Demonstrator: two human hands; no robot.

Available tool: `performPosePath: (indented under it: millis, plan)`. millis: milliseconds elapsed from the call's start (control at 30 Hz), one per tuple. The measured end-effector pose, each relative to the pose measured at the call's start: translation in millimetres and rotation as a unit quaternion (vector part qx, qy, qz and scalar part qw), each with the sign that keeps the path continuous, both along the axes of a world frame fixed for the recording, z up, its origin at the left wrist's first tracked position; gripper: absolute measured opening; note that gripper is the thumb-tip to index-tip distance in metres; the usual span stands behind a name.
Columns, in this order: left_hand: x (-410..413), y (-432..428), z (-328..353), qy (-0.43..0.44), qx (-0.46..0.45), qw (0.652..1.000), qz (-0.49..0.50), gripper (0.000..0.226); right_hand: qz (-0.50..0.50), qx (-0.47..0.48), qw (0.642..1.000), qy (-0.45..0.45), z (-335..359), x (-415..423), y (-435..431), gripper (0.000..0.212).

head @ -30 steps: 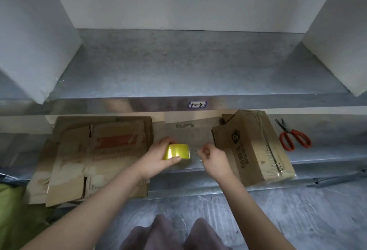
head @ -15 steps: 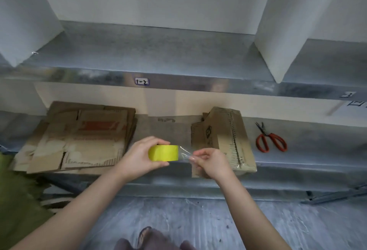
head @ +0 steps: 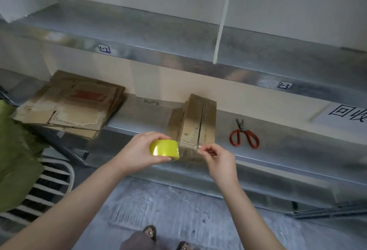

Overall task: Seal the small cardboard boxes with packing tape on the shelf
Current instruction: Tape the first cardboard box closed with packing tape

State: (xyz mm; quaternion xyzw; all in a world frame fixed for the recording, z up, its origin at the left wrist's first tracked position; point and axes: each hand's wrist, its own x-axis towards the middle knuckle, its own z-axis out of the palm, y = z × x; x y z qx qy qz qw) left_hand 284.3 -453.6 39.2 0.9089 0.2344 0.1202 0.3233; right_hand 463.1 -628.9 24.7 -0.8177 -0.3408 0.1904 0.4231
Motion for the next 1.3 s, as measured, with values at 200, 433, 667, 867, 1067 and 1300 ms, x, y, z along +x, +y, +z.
performPosePath:
  millis: [200, 433, 667, 867, 1067, 1300]
  plan:
    - [15, -8, 11, 0.042, 0.033, 0.998, -0.037, 0.054, -0.016, 0.042, 0.995, -0.089, -5, 6, -25, 0.019]
    - [29, -18, 25, 0.05, 0.039, 0.992, -0.106, 0.055, -0.037, -0.032, 0.99, 0.133, -22, 22, -24, 0.014]
    - [41, -18, 31, 0.057, 0.053, 0.986, -0.145, 0.059, -0.014, -0.039, 0.991, 0.128, -19, 40, -35, 0.013]
    - [39, -21, 23, 0.096, 0.041, 0.985, -0.135, 0.062, -0.026, -0.035, 0.999, -0.027, -1, 48, -43, 0.013]
    - [31, -6, 29, 0.085, 0.056, 0.991, -0.083, 0.051, -0.028, -0.031, 0.999, -0.03, 7, 40, -48, 0.016]
    - [27, -4, 16, 0.143, 0.135, 0.98, -0.039, 0.056, -0.042, 0.002, 0.998, -0.036, 5, 25, -57, 0.021]
